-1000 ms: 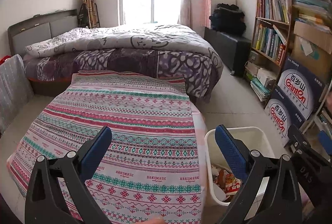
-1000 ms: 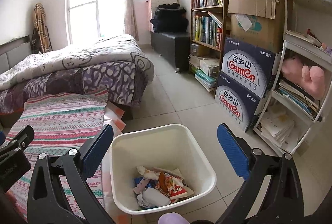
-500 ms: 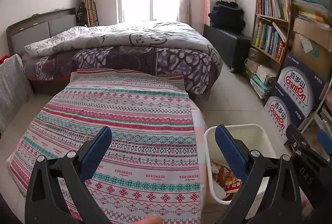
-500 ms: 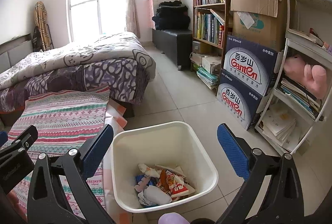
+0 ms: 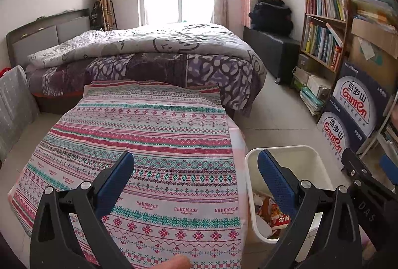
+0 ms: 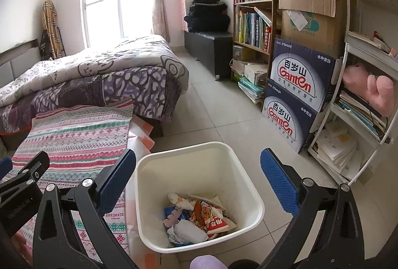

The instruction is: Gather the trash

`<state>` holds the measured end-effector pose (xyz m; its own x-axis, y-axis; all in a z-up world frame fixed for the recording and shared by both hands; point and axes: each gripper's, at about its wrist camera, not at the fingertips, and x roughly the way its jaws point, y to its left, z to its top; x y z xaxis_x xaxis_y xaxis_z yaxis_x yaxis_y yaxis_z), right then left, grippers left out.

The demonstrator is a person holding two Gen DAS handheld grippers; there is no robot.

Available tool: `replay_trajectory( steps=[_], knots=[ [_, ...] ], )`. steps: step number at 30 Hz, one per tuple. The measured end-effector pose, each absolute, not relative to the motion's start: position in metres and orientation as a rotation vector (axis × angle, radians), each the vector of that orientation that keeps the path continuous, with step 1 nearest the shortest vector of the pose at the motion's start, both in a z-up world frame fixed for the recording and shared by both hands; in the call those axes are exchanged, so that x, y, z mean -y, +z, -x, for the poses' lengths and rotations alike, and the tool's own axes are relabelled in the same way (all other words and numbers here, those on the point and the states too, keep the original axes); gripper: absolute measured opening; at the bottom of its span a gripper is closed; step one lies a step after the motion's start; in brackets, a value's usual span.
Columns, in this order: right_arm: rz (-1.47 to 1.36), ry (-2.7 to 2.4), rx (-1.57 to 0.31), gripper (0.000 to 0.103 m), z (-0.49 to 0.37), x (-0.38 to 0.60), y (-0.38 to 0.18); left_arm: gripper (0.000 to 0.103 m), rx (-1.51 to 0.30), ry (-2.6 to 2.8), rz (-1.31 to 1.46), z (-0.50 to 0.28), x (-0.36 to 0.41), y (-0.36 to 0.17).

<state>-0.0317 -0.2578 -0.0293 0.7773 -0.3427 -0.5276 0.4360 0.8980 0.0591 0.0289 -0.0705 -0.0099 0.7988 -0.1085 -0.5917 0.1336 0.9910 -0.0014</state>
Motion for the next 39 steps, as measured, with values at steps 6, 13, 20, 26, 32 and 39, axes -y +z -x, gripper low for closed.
replay_trajectory(
  steps=[6, 13, 20, 26, 32, 39],
  knots=[
    [-0.182, -0.425, -0.534, 0.096, 0.032, 0.257, -0.029, 0.097, -0.63, -0.129, -0.047, -0.028, 0.072, -0.011],
    [-0.182, -0.425, -0.536, 0.096, 0.031, 0.256, -0.03, 0.097, -0.631, -0.124, -0.05, -0.028, 0.072, -0.01],
    [-0.182, -0.423, -0.537, 0.096, 0.031, 0.256, -0.031, 0.097, -0.628, -0.119, -0.055, -0.028, 0.071, -0.011],
    [-0.182, -0.421, -0.543, 0.096, 0.03, 0.254, -0.034, 0.097, -0.621, -0.13, -0.053, -0.028, 0.072, -0.012],
    [-0.178, -0.417, -0.554, 0.096, 0.031, 0.251, -0.04, 0.095, -0.627, -0.144, -0.045, -0.029, 0.071, -0.013],
    [-0.178, -0.416, -0.554, 0.096, 0.029, 0.254, -0.038, 0.094, -0.617, -0.149, -0.049, -0.027, 0.072, -0.013]
  ],
)
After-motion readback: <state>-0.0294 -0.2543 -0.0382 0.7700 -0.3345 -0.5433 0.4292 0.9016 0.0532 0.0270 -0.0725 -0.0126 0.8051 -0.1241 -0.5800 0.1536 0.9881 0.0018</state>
